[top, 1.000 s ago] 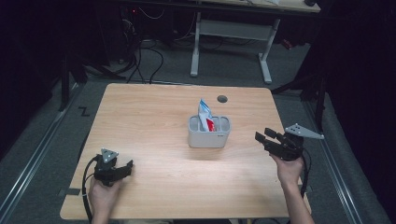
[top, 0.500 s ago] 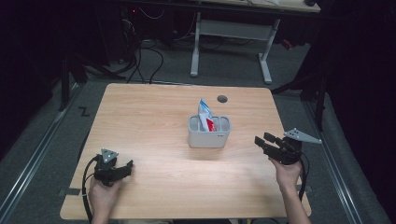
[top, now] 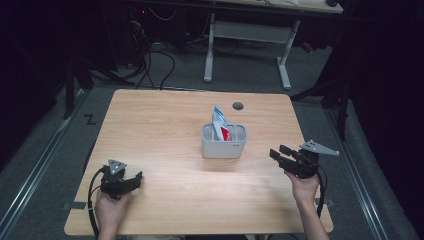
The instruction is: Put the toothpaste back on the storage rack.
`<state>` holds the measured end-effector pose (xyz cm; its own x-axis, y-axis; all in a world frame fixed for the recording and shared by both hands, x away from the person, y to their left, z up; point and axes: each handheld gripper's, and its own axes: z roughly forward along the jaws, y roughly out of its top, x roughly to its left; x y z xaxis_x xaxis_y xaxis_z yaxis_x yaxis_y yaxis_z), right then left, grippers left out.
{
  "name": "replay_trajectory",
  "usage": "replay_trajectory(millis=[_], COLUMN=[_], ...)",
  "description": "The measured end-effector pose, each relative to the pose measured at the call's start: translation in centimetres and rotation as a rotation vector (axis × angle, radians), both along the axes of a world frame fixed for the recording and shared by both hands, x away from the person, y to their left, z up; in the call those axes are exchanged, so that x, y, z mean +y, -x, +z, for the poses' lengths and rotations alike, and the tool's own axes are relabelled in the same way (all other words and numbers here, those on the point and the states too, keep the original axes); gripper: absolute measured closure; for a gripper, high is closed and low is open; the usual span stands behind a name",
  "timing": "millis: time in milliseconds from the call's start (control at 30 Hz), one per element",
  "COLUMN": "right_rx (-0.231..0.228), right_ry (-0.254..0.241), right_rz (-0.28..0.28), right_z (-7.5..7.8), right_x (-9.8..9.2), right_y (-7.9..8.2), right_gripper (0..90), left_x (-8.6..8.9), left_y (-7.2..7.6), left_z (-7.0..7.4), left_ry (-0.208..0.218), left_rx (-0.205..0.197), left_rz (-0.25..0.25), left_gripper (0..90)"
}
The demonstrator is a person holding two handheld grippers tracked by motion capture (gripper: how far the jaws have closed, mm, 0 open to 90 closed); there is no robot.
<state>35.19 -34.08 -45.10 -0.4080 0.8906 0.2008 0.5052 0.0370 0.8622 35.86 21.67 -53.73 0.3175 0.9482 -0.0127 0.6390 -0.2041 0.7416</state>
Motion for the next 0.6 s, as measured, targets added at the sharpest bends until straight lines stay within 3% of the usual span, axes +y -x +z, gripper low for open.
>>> replay_trajectory(millis=[600], right_rx=[0.046], right_ry=[-0.017], right_rz=[-0.019], right_z=[-1.8], right_x=[0.1], right_y=[0.0], right_gripper=[47.2], left_x=[0.0], left_y=[0.0], left_z=[0.0], left_ry=[0.001], left_rx=[0.001], left_rz=[-0.002], left_gripper=[27.0])
